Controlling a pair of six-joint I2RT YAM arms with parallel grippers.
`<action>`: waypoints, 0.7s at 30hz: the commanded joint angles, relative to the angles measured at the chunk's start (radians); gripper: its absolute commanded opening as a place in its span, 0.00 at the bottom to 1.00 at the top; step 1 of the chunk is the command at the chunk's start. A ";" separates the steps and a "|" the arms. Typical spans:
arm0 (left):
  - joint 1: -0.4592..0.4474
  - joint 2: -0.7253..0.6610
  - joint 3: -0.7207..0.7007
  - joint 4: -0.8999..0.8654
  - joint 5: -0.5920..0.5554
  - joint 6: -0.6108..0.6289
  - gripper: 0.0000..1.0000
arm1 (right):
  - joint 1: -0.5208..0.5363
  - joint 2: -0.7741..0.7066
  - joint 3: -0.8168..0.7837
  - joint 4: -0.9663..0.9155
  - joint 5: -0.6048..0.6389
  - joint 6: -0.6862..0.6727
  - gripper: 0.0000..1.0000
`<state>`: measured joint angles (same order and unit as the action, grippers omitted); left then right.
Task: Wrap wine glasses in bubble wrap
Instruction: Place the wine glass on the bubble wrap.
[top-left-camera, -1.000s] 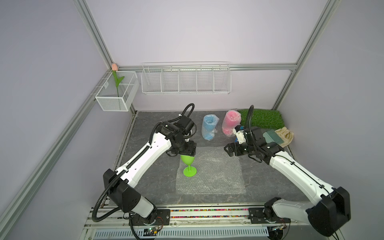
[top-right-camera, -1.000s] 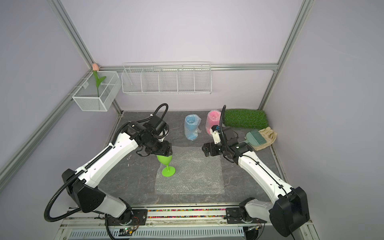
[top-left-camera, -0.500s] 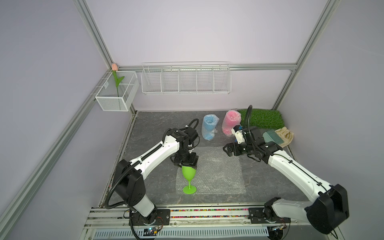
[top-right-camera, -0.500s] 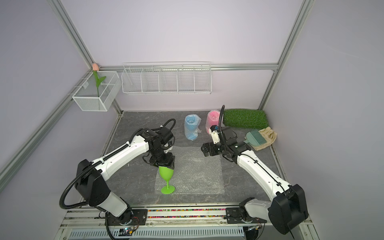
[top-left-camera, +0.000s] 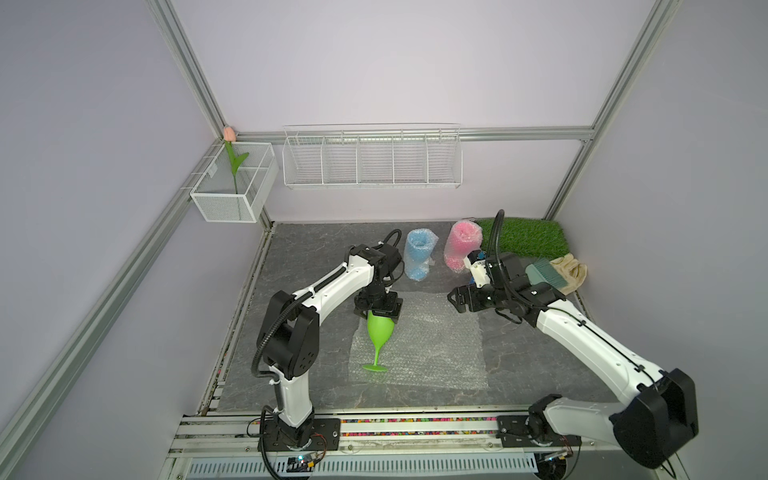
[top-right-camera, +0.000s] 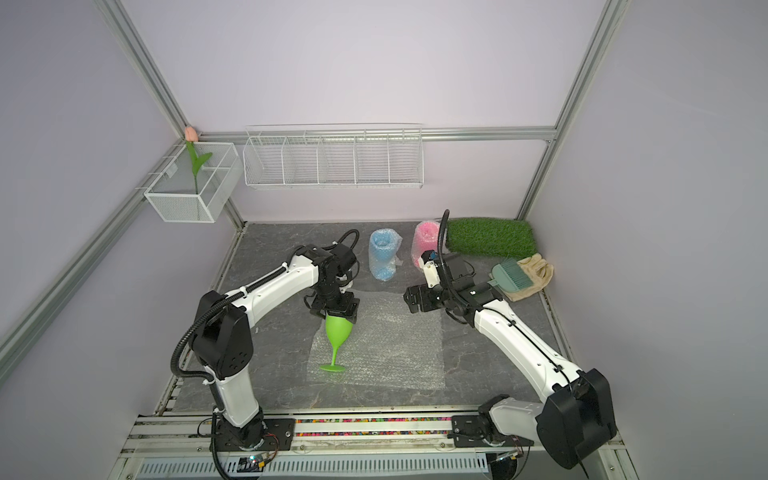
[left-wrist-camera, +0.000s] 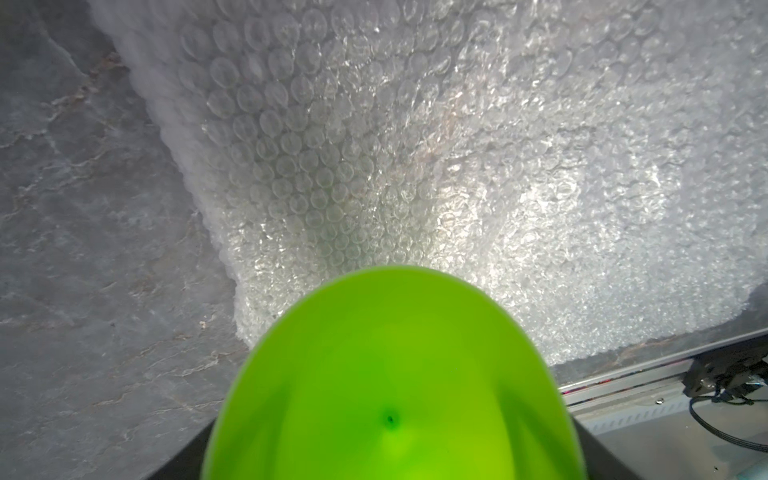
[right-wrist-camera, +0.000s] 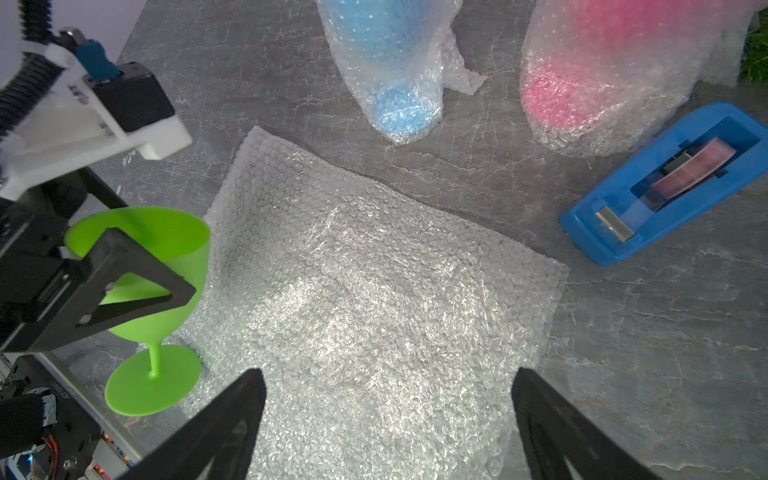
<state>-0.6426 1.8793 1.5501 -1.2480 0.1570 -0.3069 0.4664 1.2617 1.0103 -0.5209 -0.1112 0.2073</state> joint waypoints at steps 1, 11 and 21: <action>0.016 0.038 0.018 0.036 -0.008 0.016 0.87 | -0.002 -0.013 0.020 -0.030 0.017 -0.024 0.96; 0.047 0.114 0.010 0.153 0.018 -0.002 0.93 | 0.000 -0.037 0.019 -0.056 0.027 -0.033 0.95; 0.061 -0.023 0.047 0.114 -0.014 -0.011 0.99 | 0.033 -0.051 0.005 -0.050 -0.027 0.042 0.96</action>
<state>-0.5896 1.9457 1.5547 -1.1027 0.1589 -0.3092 0.4843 1.2221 1.0119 -0.5652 -0.1066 0.2131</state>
